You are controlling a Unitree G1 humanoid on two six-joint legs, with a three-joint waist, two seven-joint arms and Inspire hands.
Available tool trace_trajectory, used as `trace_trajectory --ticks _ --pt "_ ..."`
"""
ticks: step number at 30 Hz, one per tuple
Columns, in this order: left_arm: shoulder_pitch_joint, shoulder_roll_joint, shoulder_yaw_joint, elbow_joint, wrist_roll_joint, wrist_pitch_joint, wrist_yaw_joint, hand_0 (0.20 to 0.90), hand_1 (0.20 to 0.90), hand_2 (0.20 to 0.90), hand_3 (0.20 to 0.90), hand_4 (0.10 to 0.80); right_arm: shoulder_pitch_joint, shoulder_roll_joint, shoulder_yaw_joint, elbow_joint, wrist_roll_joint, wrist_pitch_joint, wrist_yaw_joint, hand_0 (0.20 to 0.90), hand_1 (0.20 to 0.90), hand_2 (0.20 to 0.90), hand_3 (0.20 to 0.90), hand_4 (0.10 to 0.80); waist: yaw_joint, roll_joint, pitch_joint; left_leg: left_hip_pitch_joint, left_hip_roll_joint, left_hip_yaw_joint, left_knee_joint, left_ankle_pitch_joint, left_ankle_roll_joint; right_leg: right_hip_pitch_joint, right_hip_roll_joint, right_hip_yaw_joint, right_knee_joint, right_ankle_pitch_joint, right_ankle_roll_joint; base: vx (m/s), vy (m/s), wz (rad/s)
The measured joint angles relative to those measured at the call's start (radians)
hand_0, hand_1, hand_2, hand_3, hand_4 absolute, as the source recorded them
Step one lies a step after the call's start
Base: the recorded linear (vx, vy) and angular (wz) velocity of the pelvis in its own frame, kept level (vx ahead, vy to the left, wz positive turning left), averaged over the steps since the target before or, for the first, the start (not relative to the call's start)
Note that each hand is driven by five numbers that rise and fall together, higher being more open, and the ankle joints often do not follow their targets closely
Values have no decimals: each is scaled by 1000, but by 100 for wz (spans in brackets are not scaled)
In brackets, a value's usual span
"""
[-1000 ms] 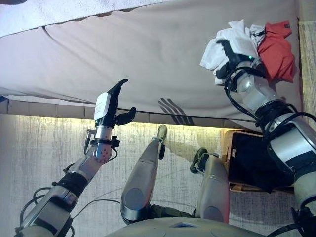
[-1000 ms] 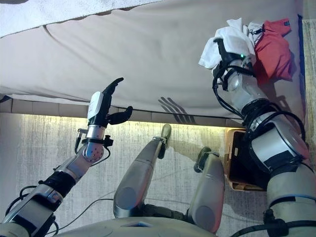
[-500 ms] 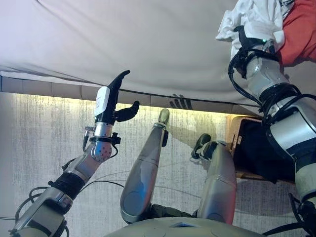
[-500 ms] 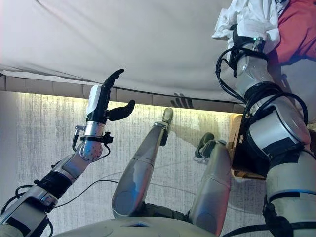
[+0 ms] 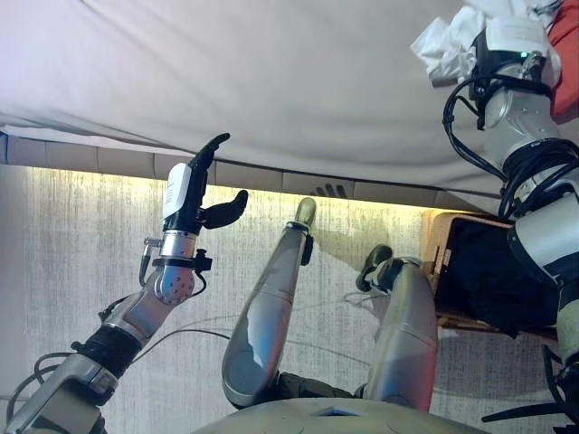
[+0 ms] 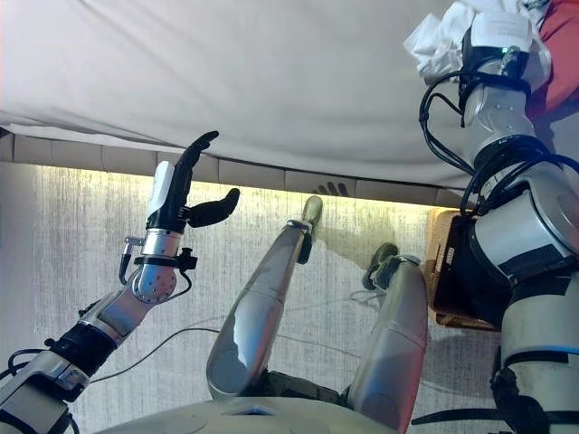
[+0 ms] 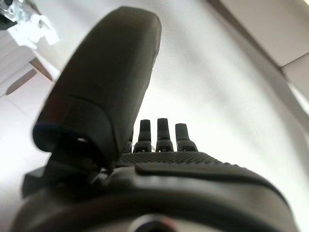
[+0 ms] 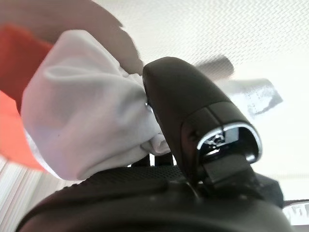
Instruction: Pick up the clothes from the bed and place them into the basket
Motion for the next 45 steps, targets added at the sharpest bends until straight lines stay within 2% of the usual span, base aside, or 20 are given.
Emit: trace_trajectory --ticks 4,6,9,12,13,16,18,21,22,23,24,27,31,34,39,41,45 --pt "-2 -1 1 -1 0 0 -12 900 900 900 900 800 46 -7 -1 -14 1 -28 1 300 300 300 200 100 -23 -1 0 142 6 20 -76 -3 3 136 -1 1 -84 4 6 54 17 -13" --pt "-3 -2 2 -1 1 1 -22 900 900 900 900 800 69 -26 -3 -39 10 -55 0 300 300 300 200 100 -25 -2 0 236 19 32 -133 10 16 227 7 -1 -158 51 19 58 18 -27" --pt "-7 -3 4 -2 0 16 -42 900 900 900 900 800 75 -59 -24 -85 35 -86 -2 300 300 300 200 100 -42 -9 -3 359 28 45 -235 24 24 340 17 -6 -266 76 32 119 -4 -21" --pt "-16 -3 12 -1 1 23 -61 900 900 900 900 800 74 -116 -87 -164 68 -104 -26 300 300 300 200 100 -55 -21 -8 477 36 60 -357 59 23 444 41 -3 -384 122 57 109 0 -21" --pt "-17 -3 17 -2 2 25 -69 900 900 900 900 800 73 -133 -105 -175 81 -111 -33 300 300 300 200 100 -64 -29 -10 522 39 69 -407 69 21 481 47 -2 -428 132 55 139 24 -20" --pt "-12 -3 29 1 4 48 -87 900 900 900 900 800 76 -157 -141 -188 134 -130 -40 300 300 300 200 100 -78 -49 -24 639 50 85 -515 98 17 591 68 -1 -543 176 72 111 20 -23" --pt "-15 -3 33 4 4 49 -91 900 900 900 900 800 85 -174 -187 -200 171 -145 -46 300 300 300 200 100 -95 -83 -73 665 52 96 -576 116 16 607 77 4 -596 193 79 74 12 -17" --pt "-27 -9 30 31 10 49 -108 900 900 900 900 800 84 -214 -219 -224 197 -162 -62 300 300 300 200 100 -122 -104 -83 756 58 107 -625 123 22 713 92 6 -688 228 83 66 7 -19" --pt "-23 -9 30 48 17 46 -108 900 900 900 900 800 88 -230 -219 -240 200 -162 -66 300 300 300 200 100 -136 -119 -115 760 56 119 -636 121 21 713 90 12 -713 227 83 59 14 -24" --pt "-24 -11 30 70 24 42 -108 900 900 900 900 800 90 -248 -231 -261 210 -165 -72 300 300 300 200 100 -139 -126 -150 760 56 130 -656 120 21 713 93 22 -734 228 84 46 13 -29" --pt "-31 -14 30 95 24 40 -108 900 900 900 900 800 89 -279 -254 -297 228 -165 -94 300 300 300 200 100 -153 -131 -171 767 59 140 -673 120 22 723 99 29 -767 250 99 34 11 -24" --pt "-41 -31 29 155 27 38 -112 900 900 900 900 800 89 -336 -277 -360 234 -159 -104 300 300 300 200 100 -183 -134 -173 827 64 158 -704 120 22 789 110 42 -841 289 99 -7 6 -25" --pt "-40 -41 27 198 28 20 -112 900 900 900 900 800 118 -384 -291 -400 233 -149 -108 300 300 300 200 100 -224 -160 -223 852 70 190 -751 120 22 813 124 76 -922 315 109 -27 -14 -25" --pt "-42 -51 22 220 53 -12 -112 900 900 900 900 800 230 -392 -385 -452 233 -151 -101 300 300 300 200 100 -267 -177 -239 865 69 213 -754 120 22 817 124 105 -937 319 107 -50 -14 -24" --pt "-53 -65 23 250 65 -29 -112 900 900 900 900 800 492 -386 -530 -544 252 -157 -37 300 300 300 200 100 -337 -178 -242 896 73 271 -779 120 22 810 134 163 -937 324 108 16 -29 -32" --pt "-54 -69 26 253 65 -29 -111 900 900 900 900 800 657 -326 -660 -567 275 -159 -21 300 300 300 200 100 -367 -176 -255 901 83 298 -791 115 16 797 145 186 -937 326 108 -9 -42 -39" --pt "-55 -85 29 261 65 -29 -112 900 900 900 900 800 812 -272 -679 -553 304 -141 9 300 300 300 200 100 -433 -156 -276 905 91 339 -806 115 16 777 155 221 -943 339 114 -20 -50 -34"
